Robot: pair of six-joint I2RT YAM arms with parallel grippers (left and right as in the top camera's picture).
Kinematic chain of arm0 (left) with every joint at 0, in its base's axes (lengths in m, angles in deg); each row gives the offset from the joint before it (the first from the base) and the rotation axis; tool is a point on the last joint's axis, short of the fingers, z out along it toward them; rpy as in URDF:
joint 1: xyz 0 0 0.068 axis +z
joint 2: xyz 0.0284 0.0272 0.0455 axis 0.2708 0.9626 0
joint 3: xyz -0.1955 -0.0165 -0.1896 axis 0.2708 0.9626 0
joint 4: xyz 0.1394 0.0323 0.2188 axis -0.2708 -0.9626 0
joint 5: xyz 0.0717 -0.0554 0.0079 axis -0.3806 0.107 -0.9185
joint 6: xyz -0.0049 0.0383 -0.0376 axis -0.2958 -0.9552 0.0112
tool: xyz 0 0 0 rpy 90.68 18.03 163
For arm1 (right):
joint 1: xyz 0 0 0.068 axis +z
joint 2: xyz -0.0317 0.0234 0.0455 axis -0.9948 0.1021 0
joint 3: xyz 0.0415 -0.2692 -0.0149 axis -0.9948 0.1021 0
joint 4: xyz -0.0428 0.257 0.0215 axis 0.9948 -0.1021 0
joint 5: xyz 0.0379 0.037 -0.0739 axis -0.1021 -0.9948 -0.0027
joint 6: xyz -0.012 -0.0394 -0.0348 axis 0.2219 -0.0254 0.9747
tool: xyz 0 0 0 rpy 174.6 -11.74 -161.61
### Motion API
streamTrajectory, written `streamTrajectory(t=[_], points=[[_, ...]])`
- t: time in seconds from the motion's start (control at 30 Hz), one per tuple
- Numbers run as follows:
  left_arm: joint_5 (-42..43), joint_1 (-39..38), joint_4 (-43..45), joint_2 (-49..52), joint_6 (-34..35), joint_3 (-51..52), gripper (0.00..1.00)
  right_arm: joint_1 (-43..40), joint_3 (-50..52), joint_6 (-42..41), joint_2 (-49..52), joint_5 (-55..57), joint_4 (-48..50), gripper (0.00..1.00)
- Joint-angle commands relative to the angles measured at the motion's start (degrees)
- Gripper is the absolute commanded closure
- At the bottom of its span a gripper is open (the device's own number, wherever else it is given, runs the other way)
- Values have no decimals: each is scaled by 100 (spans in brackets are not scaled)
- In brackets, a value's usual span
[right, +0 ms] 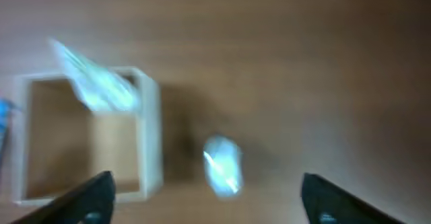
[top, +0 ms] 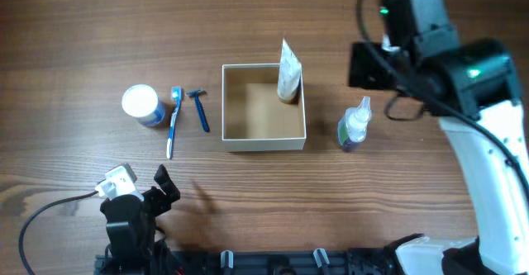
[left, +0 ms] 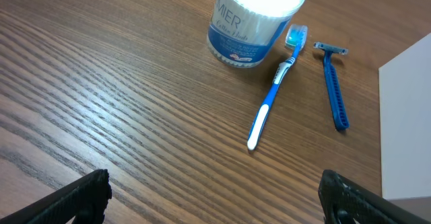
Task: Pack container
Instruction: 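Move the right gripper to the purple soap pump bottle and grasp it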
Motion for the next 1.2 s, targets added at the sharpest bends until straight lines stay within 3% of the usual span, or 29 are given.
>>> streamTrajectory(t=[0.0,0.43,0.57,0.97,1.17], points=[[48,15,11,-52,-74,68,0,-245,599,-481,223,-258,-140,9],[46,15,11,-52,-74,68,0,-256,3377,-566,223,-1038,1700,12],[46,15,11,-52,-74,68,0,-256,3720,-529,223,-1029,2201,21],[48,15,11,-52,-74,68,0,-256,4100,-577,225,-435,2704,24],[48,15,11,-52,-74,68,0,-256,4100,-570,219,-389,2739,40]])
